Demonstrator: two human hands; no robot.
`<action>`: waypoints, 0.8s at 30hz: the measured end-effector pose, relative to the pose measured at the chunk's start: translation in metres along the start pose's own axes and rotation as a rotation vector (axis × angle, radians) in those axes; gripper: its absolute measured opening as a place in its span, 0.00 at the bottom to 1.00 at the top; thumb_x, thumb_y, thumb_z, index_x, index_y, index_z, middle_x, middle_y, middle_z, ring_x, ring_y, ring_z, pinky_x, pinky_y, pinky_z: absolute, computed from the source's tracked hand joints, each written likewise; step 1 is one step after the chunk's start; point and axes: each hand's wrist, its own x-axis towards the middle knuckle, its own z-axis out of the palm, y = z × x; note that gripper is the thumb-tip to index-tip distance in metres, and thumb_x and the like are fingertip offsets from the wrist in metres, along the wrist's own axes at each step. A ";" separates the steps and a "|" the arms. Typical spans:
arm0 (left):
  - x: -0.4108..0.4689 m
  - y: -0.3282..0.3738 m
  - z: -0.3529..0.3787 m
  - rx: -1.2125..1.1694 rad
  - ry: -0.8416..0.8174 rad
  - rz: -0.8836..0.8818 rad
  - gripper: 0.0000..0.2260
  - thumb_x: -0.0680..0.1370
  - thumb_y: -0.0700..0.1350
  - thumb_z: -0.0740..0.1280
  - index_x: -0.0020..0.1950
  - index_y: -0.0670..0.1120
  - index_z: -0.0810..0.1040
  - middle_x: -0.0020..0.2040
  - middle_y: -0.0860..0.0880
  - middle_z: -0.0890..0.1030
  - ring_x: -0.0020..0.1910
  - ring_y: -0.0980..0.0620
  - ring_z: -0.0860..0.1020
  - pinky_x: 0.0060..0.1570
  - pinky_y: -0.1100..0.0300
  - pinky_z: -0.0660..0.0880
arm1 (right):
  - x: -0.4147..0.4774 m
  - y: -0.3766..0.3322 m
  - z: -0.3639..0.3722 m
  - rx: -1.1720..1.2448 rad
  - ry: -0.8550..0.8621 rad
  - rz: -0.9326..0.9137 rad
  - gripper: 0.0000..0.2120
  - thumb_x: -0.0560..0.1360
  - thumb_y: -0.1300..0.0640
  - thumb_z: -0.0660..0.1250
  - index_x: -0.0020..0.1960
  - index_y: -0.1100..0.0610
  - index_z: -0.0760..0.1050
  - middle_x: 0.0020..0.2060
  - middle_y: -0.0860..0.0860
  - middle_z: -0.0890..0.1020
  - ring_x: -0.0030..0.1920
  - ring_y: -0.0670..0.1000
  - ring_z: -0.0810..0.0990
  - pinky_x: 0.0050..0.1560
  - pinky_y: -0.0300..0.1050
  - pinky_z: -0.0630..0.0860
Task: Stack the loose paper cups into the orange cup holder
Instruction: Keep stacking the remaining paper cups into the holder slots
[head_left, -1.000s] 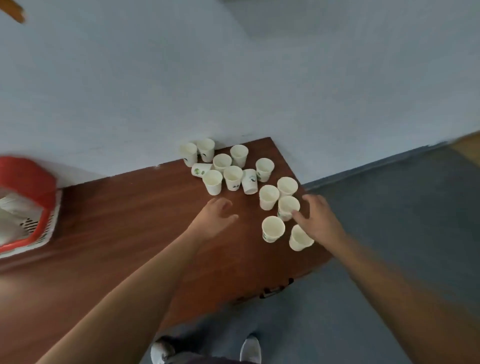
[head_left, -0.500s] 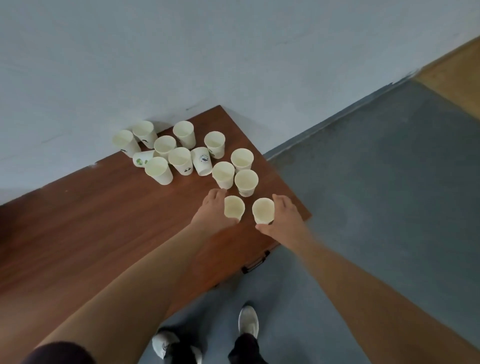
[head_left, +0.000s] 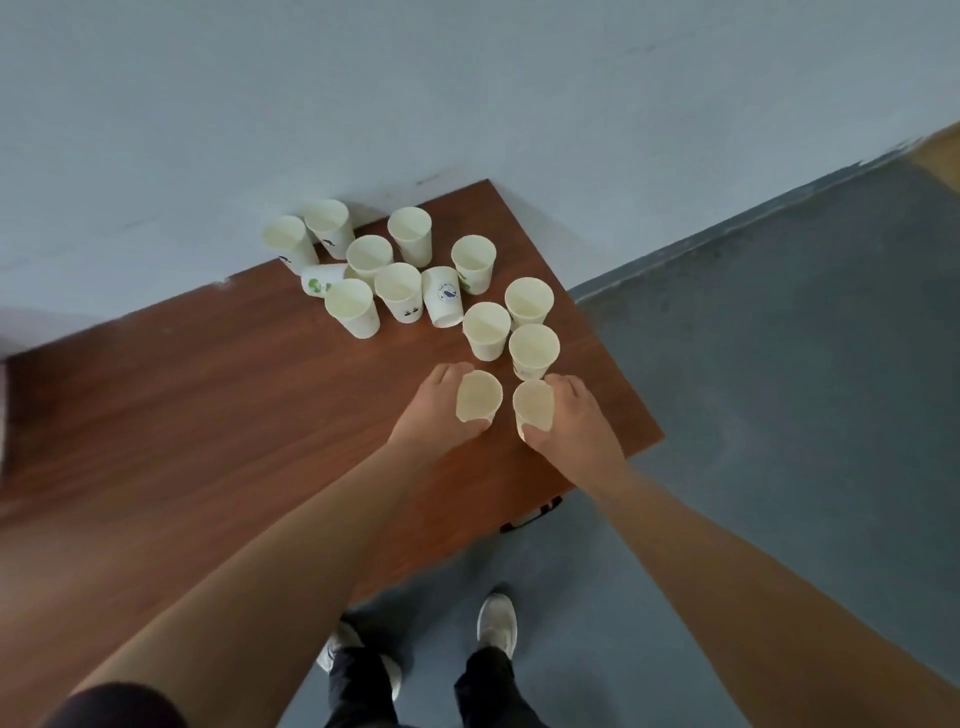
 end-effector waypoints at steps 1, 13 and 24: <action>-0.005 -0.001 -0.011 -0.015 0.028 -0.017 0.35 0.70 0.49 0.77 0.74 0.48 0.66 0.71 0.51 0.68 0.68 0.49 0.70 0.63 0.56 0.69 | 0.001 -0.013 -0.002 0.011 -0.003 -0.024 0.30 0.72 0.50 0.72 0.70 0.56 0.65 0.62 0.52 0.72 0.60 0.54 0.73 0.58 0.49 0.74; -0.130 -0.079 -0.203 -0.033 0.482 -0.251 0.34 0.69 0.51 0.77 0.72 0.48 0.68 0.69 0.50 0.70 0.66 0.50 0.71 0.60 0.61 0.66 | 0.020 -0.230 0.002 0.070 -0.096 -0.416 0.31 0.72 0.49 0.71 0.71 0.57 0.64 0.65 0.53 0.72 0.64 0.55 0.72 0.60 0.50 0.73; -0.311 -0.215 -0.326 -0.072 0.804 -0.477 0.35 0.70 0.52 0.78 0.73 0.48 0.68 0.69 0.49 0.70 0.65 0.48 0.72 0.61 0.59 0.68 | -0.025 -0.443 0.071 0.098 -0.209 -0.686 0.31 0.71 0.51 0.73 0.69 0.58 0.67 0.64 0.53 0.72 0.64 0.54 0.72 0.61 0.46 0.70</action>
